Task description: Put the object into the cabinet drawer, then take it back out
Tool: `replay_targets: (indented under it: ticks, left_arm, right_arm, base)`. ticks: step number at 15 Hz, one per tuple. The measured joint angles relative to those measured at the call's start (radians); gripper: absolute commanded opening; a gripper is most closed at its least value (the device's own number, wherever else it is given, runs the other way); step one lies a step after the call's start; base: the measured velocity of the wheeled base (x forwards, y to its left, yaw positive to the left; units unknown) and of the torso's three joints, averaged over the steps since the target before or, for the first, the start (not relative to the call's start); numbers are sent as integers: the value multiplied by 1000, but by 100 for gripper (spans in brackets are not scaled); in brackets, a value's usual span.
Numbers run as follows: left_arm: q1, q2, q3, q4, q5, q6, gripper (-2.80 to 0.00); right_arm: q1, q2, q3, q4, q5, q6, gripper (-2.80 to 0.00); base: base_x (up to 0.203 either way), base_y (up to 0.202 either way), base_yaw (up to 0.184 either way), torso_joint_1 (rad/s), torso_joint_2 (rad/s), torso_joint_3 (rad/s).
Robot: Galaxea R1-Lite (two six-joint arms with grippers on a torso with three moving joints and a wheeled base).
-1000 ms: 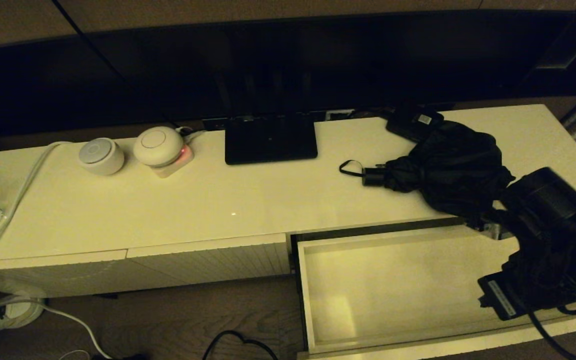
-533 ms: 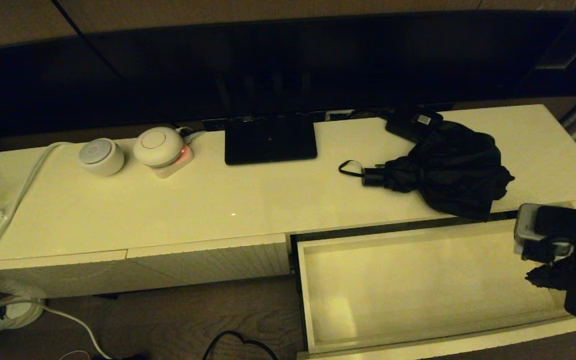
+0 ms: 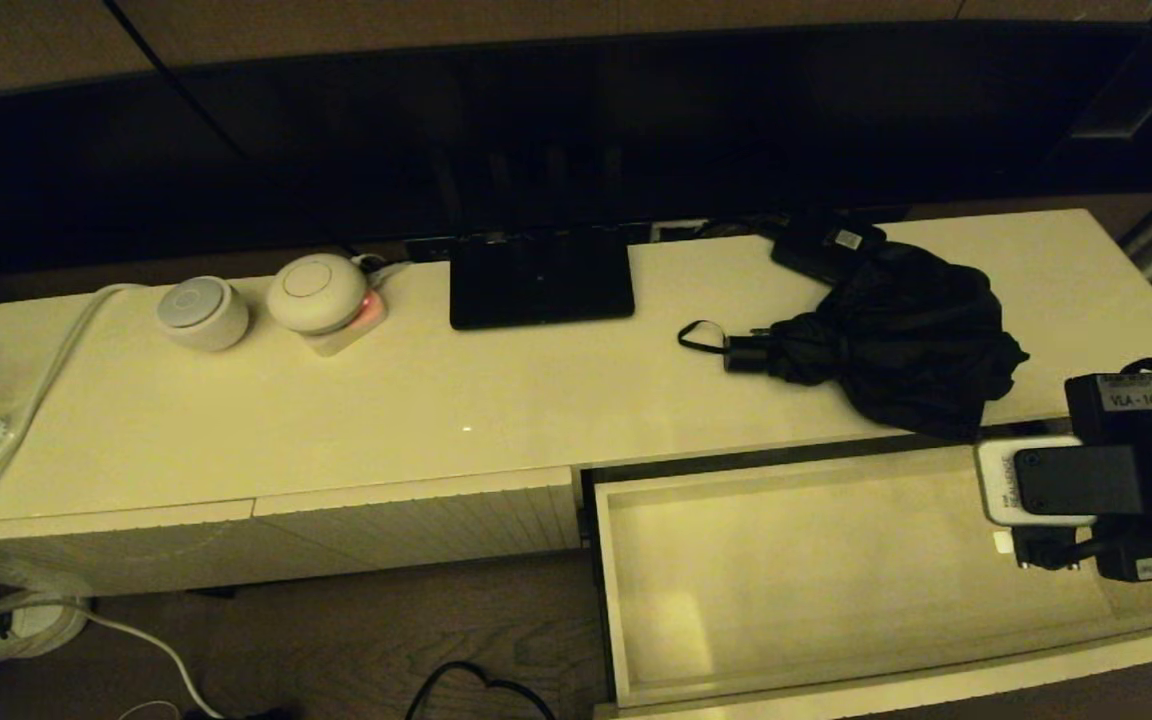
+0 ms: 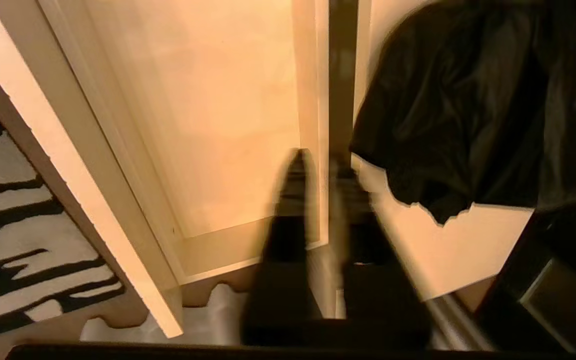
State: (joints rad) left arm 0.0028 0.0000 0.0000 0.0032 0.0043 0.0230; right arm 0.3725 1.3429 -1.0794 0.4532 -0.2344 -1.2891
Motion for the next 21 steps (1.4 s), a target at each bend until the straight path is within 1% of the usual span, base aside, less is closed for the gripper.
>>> replay_targets:
  ticks: [4,8,10,13,18,21]
  left_arm:
    - [0,0,0,0,0,0,-280]
    - [0,0,0,0,0,0,-280]
    - [0,0,0,0,0,0,-280]
    - [0,0,0,0,0,0,-280]
    - [0,0,0,0,0,0,-280]
    - [0,0,0,0,0,0,-280]
  right_arm:
    - [54,15,-7,-11,-68,-5,0]
    - [52,49,-16,-127,-89,-58,0]
    - [27,88,-22,-177,-90,-64,0]
    - [-34,172,-56,-265,-91,-62,0]
    - [-87,287,-142,-287,-95,-59,0]
    - [-107,342,-191,-332,-95,-57,0]
  base:
    - [0,0,0,0,0,0]
    - [0,0,0,0,0,0]
    - [0,0,0,0,0,0]
    - [0,0,0,0,0,0]
    - [0,0,0,0,0,0]
    - [0,0,0,0,0,0]
